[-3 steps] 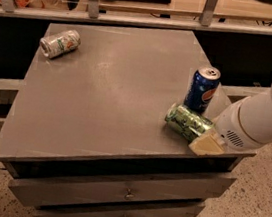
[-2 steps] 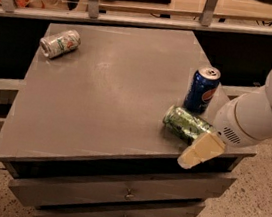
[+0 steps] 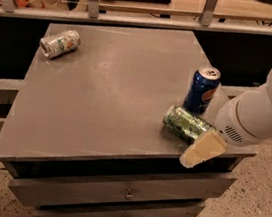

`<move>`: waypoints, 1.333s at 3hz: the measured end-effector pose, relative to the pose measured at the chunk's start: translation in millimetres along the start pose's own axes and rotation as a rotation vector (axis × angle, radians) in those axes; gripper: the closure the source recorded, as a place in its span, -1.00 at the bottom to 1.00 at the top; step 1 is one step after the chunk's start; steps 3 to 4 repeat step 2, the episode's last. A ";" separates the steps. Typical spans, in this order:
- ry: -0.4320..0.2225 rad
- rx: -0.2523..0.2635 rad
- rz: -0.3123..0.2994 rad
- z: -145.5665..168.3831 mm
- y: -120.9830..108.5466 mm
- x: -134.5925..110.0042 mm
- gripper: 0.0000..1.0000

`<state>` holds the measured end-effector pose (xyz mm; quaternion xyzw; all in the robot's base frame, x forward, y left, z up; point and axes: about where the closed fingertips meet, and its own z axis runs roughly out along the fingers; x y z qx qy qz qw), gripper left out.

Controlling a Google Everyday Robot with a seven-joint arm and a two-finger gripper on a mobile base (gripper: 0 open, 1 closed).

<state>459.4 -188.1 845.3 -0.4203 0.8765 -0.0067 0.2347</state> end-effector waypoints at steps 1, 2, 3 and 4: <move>0.038 0.012 -0.006 -21.8 -0.6 19.7 -1.00; 0.038 0.011 -0.006 -21.9 -0.4 19.7 -1.00; 0.038 0.011 -0.006 -21.9 -0.4 19.7 -1.00; 0.038 0.011 -0.006 -21.9 -0.4 19.7 -1.00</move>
Offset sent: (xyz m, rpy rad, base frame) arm -0.0345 -0.0337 0.0170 -0.0644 0.0254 -0.0158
